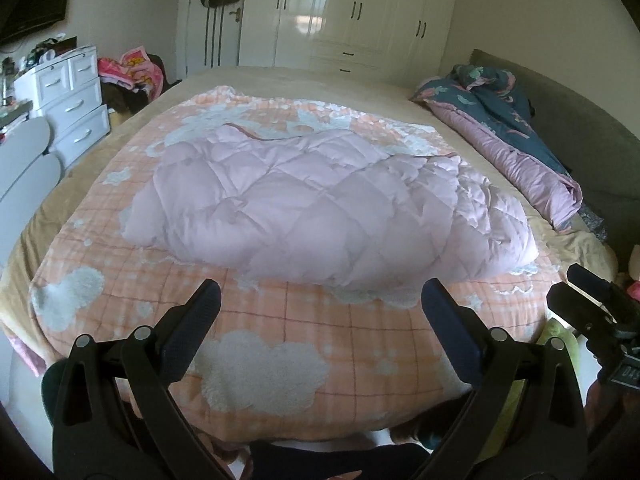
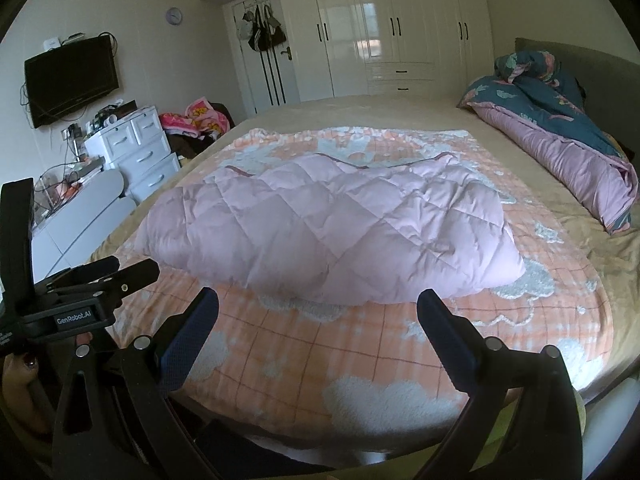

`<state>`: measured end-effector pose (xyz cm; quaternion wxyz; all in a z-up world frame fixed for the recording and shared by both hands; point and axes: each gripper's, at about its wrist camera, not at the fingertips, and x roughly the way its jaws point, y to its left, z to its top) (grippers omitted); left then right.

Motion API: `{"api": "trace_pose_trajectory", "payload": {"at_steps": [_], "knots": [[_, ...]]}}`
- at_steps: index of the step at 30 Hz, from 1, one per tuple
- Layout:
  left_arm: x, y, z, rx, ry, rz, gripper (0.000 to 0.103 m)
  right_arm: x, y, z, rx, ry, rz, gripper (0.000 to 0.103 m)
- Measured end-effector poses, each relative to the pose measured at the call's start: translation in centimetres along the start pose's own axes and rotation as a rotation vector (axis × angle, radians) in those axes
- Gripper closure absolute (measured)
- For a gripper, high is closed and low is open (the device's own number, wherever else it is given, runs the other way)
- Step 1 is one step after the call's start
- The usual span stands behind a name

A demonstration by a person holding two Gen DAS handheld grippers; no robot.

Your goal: Fold large clothes

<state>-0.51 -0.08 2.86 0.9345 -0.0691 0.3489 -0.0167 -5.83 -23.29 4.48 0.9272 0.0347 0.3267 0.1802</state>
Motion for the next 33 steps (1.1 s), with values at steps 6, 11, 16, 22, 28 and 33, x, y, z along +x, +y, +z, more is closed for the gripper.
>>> {"api": "trace_pose_trajectory", "payload": {"at_steps": [6, 11, 16, 22, 28, 33], "knots": [[-0.01, 0.1, -0.03, 0.0, 0.0, -0.001, 0.009, 0.33, -0.04, -0.28, 0.008, 0.015, 0.011, 0.004], [-0.01, 0.16, -0.05, -0.003, 0.006, -0.003, 0.009, 0.28, 0.0, -0.35, 0.014, 0.015, 0.016, 0.004], [-0.04, 0.4, -0.05, -0.002, 0.004, -0.001, 0.009, 0.31, -0.05, -0.43, 0.017, 0.016, 0.016, 0.004], [-0.19, 0.56, -0.03, -0.003, 0.001, 0.003, 0.009, 0.2, 0.04, -0.35, 0.016, 0.013, 0.014, 0.004], [-0.34, 0.52, 0.15, -0.004, -0.003, 0.013, 0.009, 0.08, 0.03, -0.29, 0.02, 0.015, 0.01, 0.004], [-0.4, 0.43, 0.17, -0.004, -0.005, 0.016, 0.009, 0.08, -0.06, -0.28, 0.021, 0.015, 0.01, 0.004]]}}
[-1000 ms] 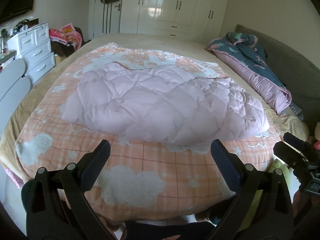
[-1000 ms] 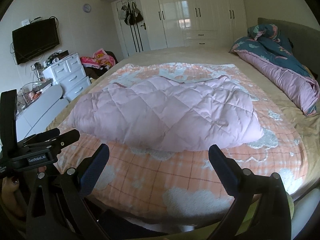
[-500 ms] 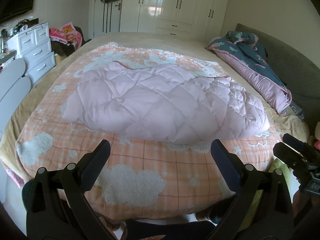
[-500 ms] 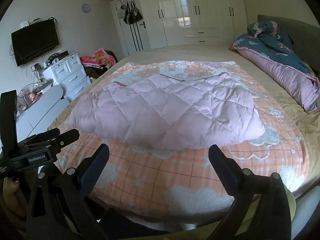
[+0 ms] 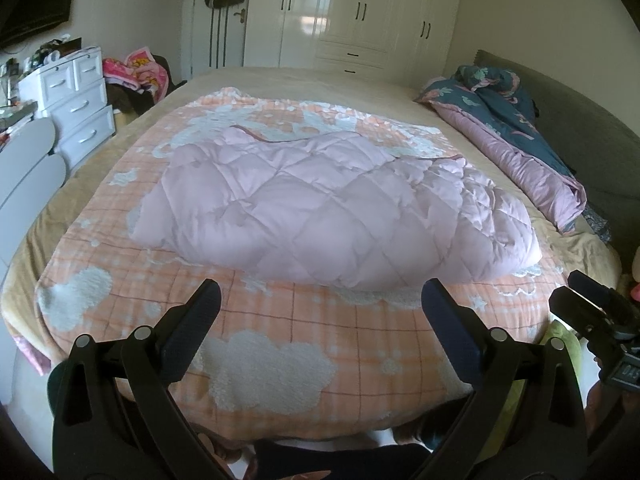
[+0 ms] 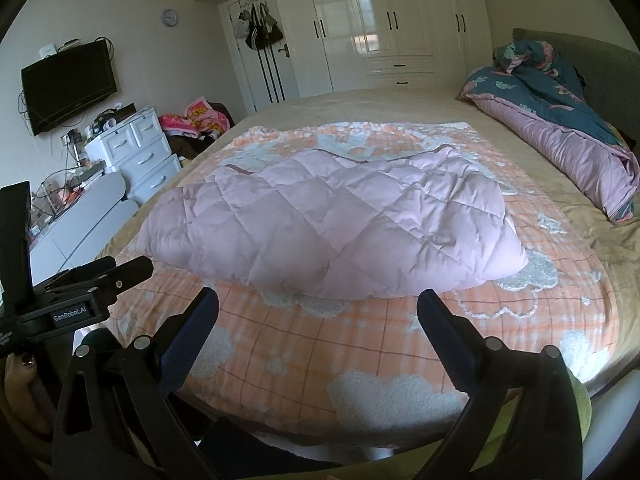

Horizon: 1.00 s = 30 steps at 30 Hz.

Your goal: Fold large clothes

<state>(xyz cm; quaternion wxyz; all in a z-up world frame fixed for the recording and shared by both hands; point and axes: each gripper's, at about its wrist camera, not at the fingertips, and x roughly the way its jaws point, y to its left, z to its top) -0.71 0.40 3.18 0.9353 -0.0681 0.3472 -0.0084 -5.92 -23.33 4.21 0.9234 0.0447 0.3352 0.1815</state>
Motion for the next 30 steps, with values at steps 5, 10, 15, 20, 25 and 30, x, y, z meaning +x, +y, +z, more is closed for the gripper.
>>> {"api": "trace_pose_trajectory", "payload": {"at_steps": [5, 10, 15, 20, 25, 30], "knots": [[-0.01, 0.0, 0.0, 0.002, 0.002, 0.004, 0.009, -0.06, 0.02, 0.01, 0.0, 0.002, 0.001, 0.004], [0.0, 0.02, 0.02, 0.001, 0.001, 0.001, 0.009, -0.04, -0.01, 0.02, 0.0, 0.0, 0.0, 0.004], [-0.1, 0.09, 0.04, -0.001, 0.001, 0.006, 0.009, -0.05, -0.01, 0.0, -0.002, 0.001, -0.001, 0.004], [-0.27, 0.29, -0.03, -0.002, -0.001, 0.014, 0.009, -0.1, -0.01, 0.0, 0.0, 0.0, -0.003, 0.004], [-0.26, 0.25, 0.0, -0.001, -0.001, 0.012, 0.009, -0.16, 0.0, -0.03, 0.0, 0.004, -0.005, 0.004], [-0.31, 0.31, 0.02, -0.002, -0.004, 0.013, 0.009, -0.11, -0.02, -0.05, 0.0, 0.004, -0.008, 0.004]]}}
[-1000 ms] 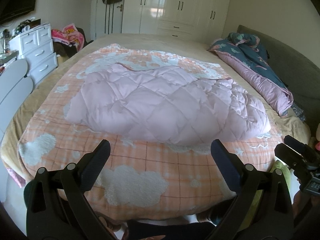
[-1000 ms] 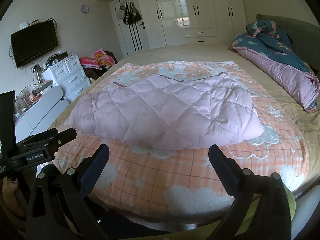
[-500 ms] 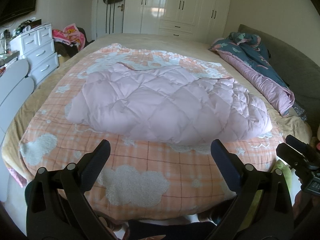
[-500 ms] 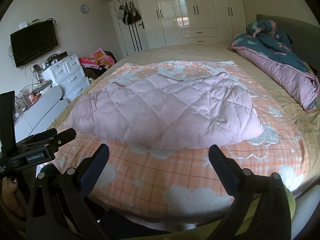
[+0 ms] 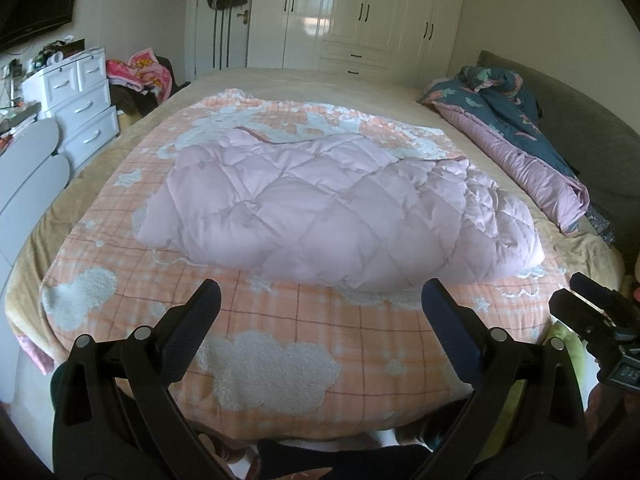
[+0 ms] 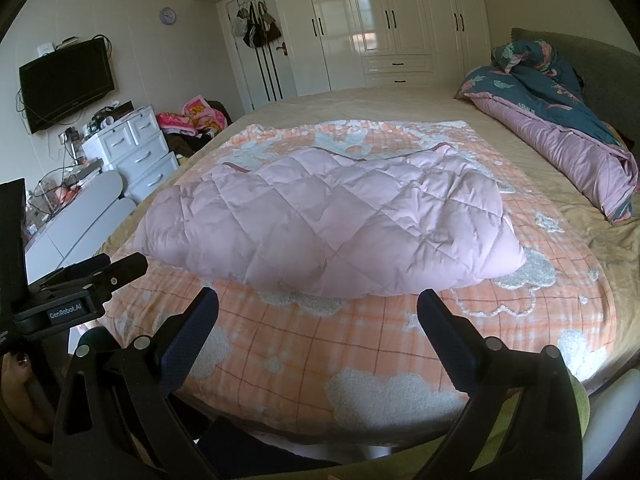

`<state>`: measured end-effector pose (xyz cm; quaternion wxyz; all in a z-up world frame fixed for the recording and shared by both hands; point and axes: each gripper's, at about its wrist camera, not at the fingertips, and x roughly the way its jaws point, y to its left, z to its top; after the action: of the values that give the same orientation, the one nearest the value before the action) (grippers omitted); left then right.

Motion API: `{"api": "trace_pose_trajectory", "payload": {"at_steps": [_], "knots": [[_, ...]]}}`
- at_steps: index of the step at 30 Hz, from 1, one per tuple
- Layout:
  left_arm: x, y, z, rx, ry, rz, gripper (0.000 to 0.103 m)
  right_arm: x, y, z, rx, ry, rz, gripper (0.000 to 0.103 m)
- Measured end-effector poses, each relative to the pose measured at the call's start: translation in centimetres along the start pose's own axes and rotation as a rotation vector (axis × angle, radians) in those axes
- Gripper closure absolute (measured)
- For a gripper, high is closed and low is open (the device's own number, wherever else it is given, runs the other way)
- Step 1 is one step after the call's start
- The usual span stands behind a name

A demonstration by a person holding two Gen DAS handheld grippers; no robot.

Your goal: Fold large clothes

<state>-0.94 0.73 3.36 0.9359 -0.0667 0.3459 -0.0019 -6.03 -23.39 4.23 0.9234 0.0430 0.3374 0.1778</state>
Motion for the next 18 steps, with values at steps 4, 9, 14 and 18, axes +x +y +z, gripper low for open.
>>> {"api": "trace_pose_trajectory", "payload": {"at_steps": [4, 9, 14, 18], "knots": [[-0.1, -0.16, 0.05, -0.001, -0.001, 0.001, 0.009, 0.07, -0.02, 0.03, 0.001, 0.001, 0.001, 0.004], [-0.22, -0.09, 0.12, 0.002, -0.007, 0.002, 0.009, 0.03, -0.01, 0.03, -0.001, 0.001, 0.001, 0.004], [-0.48, -0.37, 0.36, 0.004, -0.016, -0.001, 0.009, 0.06, 0.02, 0.05, 0.001, 0.002, 0.001, 0.004], [-0.55, -0.44, 0.34, 0.012, -0.019, 0.002, 0.009, 0.13, -0.05, -0.01, -0.001, 0.007, -0.003, 0.004]]}}
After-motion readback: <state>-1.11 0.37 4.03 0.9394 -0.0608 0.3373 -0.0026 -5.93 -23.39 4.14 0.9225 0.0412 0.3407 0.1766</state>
